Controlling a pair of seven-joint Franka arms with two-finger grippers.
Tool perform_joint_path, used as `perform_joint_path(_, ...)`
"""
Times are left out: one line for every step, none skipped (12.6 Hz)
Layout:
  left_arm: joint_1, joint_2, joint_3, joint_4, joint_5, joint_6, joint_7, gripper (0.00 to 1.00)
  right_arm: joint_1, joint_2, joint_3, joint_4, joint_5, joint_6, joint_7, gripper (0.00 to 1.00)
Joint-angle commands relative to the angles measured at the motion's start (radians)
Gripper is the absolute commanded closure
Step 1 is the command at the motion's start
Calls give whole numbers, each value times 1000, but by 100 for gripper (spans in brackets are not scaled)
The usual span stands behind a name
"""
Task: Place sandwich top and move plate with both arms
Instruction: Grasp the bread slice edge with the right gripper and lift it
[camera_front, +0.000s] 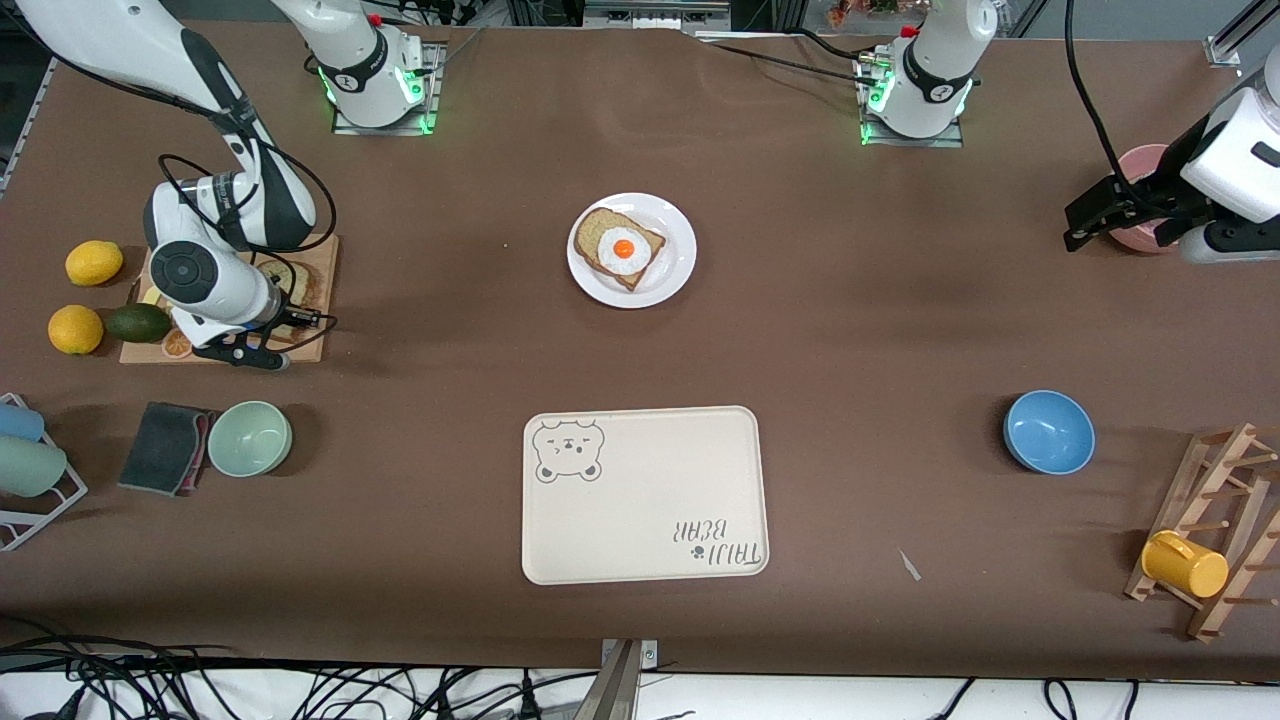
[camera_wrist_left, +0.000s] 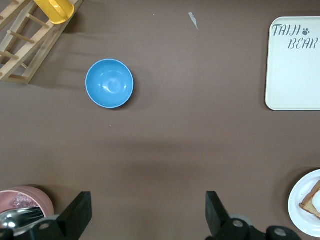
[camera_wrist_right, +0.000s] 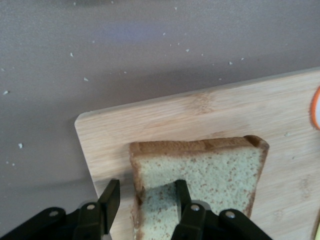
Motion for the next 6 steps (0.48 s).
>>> perform_joint_path(-1,10,0,31,-25,-23,-5,0,-4,-3,6,-6,-15,-15,17,64)
perform_joint_path(1,10,0,31,-25,-23,-4,0,-4,-1,6,-6,-15,-17,15,73)
perform_joint_path(1,10,0,31,-25,-23,-4,0,1,-3,7,-6,-15,-24,12,86)
perform_joint_path(-1,10,0,31,-25,-23,-5,0,6,-3,7,-5,-15,-40,14,99)
perform_joint_path(-1,10,0,31,-25,-23,-4,0,7,-3,7,-4,-15,-41,17,100)
perform_joint_path(1,10,0,31,-25,-23,-4,0,7,-4,7,-4,-15,-41,17,100)
